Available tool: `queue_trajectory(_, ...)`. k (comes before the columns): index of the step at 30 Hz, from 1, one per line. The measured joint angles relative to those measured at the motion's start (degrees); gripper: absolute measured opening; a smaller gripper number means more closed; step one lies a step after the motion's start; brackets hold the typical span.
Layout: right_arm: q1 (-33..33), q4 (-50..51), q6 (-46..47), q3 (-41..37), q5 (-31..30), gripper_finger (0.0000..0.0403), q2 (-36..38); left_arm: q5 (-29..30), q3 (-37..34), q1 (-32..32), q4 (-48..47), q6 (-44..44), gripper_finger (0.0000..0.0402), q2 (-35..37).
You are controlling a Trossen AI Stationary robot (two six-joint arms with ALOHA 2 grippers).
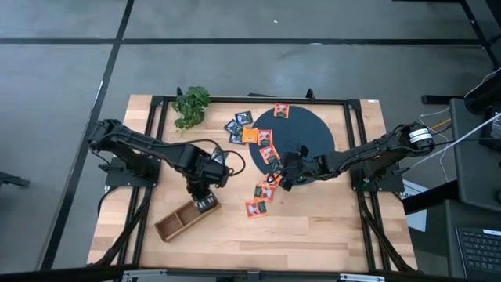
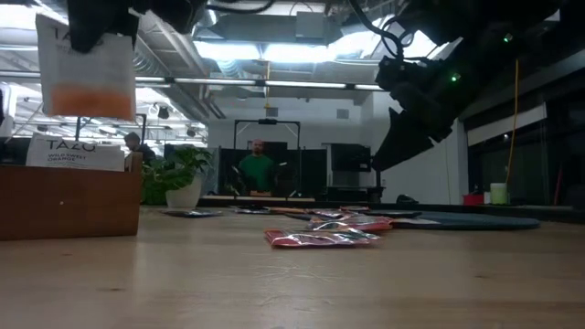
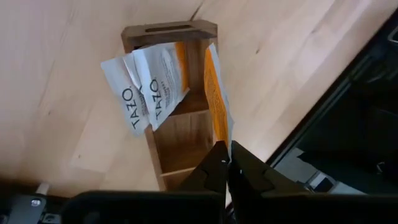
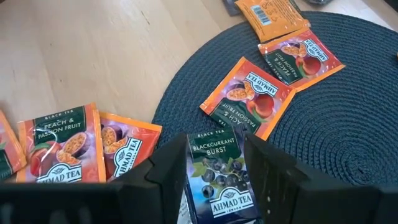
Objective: Pick & Place Tea
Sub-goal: Put the white tea bag into the right section of the wooden organizer
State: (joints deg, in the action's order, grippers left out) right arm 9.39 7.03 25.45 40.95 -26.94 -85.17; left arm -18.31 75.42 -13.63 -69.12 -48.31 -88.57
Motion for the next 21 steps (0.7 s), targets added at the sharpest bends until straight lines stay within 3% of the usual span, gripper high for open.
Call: queue_trajectory(21,0.70,-0.37,-0.11,-0.02,-0.02,0.0161,0.00,0.06,-1.09,2.57,-2.11,3.95,0.0003,-3.57)
